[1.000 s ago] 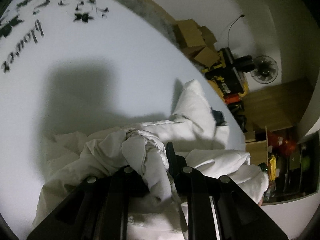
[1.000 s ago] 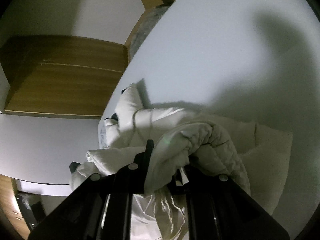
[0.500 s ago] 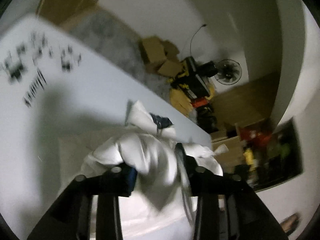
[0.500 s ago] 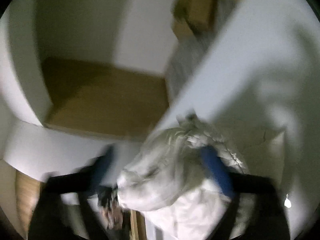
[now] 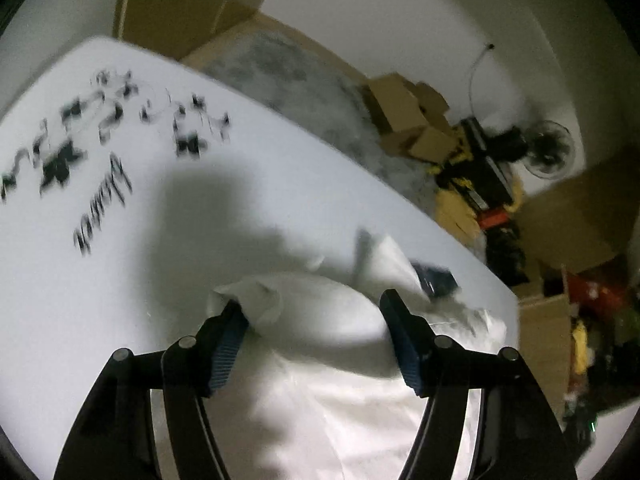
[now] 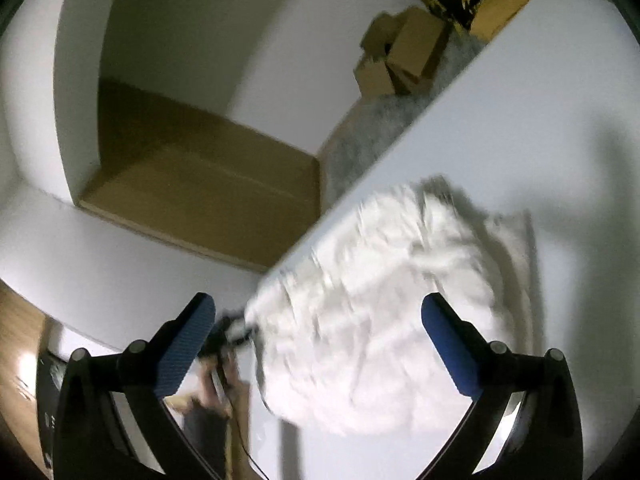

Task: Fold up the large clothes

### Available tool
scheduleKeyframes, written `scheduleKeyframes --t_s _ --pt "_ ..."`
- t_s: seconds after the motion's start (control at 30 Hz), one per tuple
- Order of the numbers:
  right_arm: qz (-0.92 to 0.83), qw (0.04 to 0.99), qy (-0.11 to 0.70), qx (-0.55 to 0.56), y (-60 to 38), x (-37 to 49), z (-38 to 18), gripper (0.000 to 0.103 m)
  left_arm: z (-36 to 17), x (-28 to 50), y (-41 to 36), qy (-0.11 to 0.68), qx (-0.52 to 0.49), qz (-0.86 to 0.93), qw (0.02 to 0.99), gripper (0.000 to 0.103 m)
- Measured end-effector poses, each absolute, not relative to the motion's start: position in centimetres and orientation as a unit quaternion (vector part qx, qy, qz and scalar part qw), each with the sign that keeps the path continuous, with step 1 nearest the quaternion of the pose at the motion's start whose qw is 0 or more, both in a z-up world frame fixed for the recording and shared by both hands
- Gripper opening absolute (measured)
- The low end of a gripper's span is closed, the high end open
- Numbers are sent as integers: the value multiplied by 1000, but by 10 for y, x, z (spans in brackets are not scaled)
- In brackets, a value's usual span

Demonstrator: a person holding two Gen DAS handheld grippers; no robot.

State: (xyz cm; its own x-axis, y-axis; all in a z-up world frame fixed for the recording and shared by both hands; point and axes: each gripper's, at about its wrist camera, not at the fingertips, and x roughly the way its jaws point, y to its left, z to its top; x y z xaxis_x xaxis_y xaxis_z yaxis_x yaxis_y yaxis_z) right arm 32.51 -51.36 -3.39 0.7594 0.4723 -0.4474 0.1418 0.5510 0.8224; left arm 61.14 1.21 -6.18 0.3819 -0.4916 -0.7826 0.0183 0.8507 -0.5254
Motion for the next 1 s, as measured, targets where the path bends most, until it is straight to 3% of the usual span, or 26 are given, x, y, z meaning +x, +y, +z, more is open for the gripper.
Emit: scheduleKeyframes --t_s 0.23,0.33,0.4,0.47,0.53,0.6,0.73,0.87,1.0 --pt "121 839 363 386 -471 300 -23 103 -30 646 32 483 -220 -98 842 68" --pt "113 853 368 351 -459 304 -16 102 9 611 46 444 -240 -99 858 68" --pt "74 876 360 312 -442 314 -6 99 32 564 31 432 -174 -83 881 68" --pt "46 891 364 267 -418 334 3 85 37 527 7 432 -124 -86 889 71" --pt "37 894 384 228 -379 370 4 57 28 501 -22 425 -88 -69 898 71" --pt "16 896 406 179 -337 410 -2 46 18 493 -46 413 -43 -39 909 71" --pt "-49 913 395 90 -291 467 -19 45 -25 511 -88 435 9 -22 900 71" --pt "-69 895 430 102 -297 516 -59 46 -61 529 -115 438 65 -27 896 70" --pt "-164 860 483 11 -316 548 -120 47 -99 545 -121 426 96 -34 899 72"
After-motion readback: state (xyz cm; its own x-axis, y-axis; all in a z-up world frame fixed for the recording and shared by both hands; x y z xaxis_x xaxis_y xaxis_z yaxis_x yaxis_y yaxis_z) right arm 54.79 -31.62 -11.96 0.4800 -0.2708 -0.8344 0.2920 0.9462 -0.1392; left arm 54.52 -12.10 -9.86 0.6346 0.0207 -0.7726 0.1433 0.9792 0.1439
